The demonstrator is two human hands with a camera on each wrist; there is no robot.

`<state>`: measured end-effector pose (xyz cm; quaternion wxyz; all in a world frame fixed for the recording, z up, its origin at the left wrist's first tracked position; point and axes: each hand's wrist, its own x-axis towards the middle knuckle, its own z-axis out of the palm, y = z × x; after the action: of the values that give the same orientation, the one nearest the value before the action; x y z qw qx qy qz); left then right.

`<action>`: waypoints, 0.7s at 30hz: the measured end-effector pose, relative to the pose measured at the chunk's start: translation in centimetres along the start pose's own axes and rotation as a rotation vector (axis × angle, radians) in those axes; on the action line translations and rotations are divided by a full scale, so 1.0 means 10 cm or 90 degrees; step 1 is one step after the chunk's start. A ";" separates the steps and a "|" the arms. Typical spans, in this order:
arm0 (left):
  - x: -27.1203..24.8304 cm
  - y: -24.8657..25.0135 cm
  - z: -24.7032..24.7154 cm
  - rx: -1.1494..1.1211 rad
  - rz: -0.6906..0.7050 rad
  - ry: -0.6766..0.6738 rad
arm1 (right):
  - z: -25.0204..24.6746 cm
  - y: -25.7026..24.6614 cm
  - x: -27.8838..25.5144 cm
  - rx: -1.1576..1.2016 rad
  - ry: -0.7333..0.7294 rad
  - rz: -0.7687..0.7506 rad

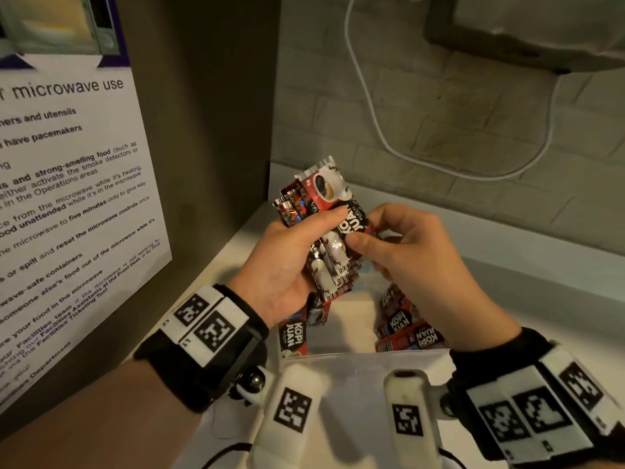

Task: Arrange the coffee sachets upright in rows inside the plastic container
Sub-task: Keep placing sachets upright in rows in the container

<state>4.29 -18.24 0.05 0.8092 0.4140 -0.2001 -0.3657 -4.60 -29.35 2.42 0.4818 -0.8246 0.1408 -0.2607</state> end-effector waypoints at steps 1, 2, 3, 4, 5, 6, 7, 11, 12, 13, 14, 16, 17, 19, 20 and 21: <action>0.00 0.01 -0.01 0.004 -0.003 0.002 | 0.00 0.01 0.01 0.022 0.020 0.004; 0.00 0.03 -0.02 0.003 -0.005 0.007 | 0.00 0.02 0.03 0.055 0.046 0.011; 0.00 0.05 -0.04 -0.003 -0.003 0.017 | -0.01 0.02 0.03 0.093 0.070 0.025; 0.01 0.08 -0.06 -0.011 0.003 0.028 | -0.03 0.02 0.03 0.124 0.090 0.040; 0.01 0.12 -0.09 -0.015 0.011 0.041 | -0.06 0.02 0.03 0.136 0.103 0.050; 0.02 0.16 -0.12 -0.007 0.021 0.055 | -0.10 0.03 0.03 0.125 0.112 0.050; 0.02 0.21 -0.15 0.019 0.036 0.068 | -0.14 0.04 0.03 0.096 0.116 0.041; 0.01 0.32 -0.26 0.209 0.102 0.079 | -0.24 0.02 0.03 -0.063 0.081 0.002; 0.00 0.33 -0.25 0.252 0.104 0.057 | -0.23 0.01 0.02 -0.058 0.058 0.005; -0.01 0.32 -0.23 0.290 0.099 0.030 | -0.20 -0.03 0.01 -0.037 0.037 0.008; -0.02 0.30 -0.19 0.320 0.090 0.008 | -0.18 -0.05 0.01 -0.007 0.018 0.009; -0.04 0.24 -0.14 0.359 0.077 -0.014 | -0.12 -0.11 0.01 0.084 -0.015 0.026; -0.05 0.22 -0.12 0.368 0.078 -0.013 | -0.09 -0.13 0.01 0.139 -0.030 0.046; -0.04 0.18 -0.11 0.361 0.094 0.000 | -0.03 -0.14 0.01 0.208 -0.048 0.082; -0.03 0.16 -0.12 0.352 0.099 0.008 | -0.01 -0.13 0.00 0.212 -0.051 0.092; -0.03 0.16 -0.13 0.343 0.099 0.013 | 0.02 -0.11 0.00 0.210 -0.049 0.104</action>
<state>5.58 -16.77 0.59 0.6976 0.6014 -0.3130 -0.2317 -4.57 -28.67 3.29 0.6349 -0.7299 0.1443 -0.2081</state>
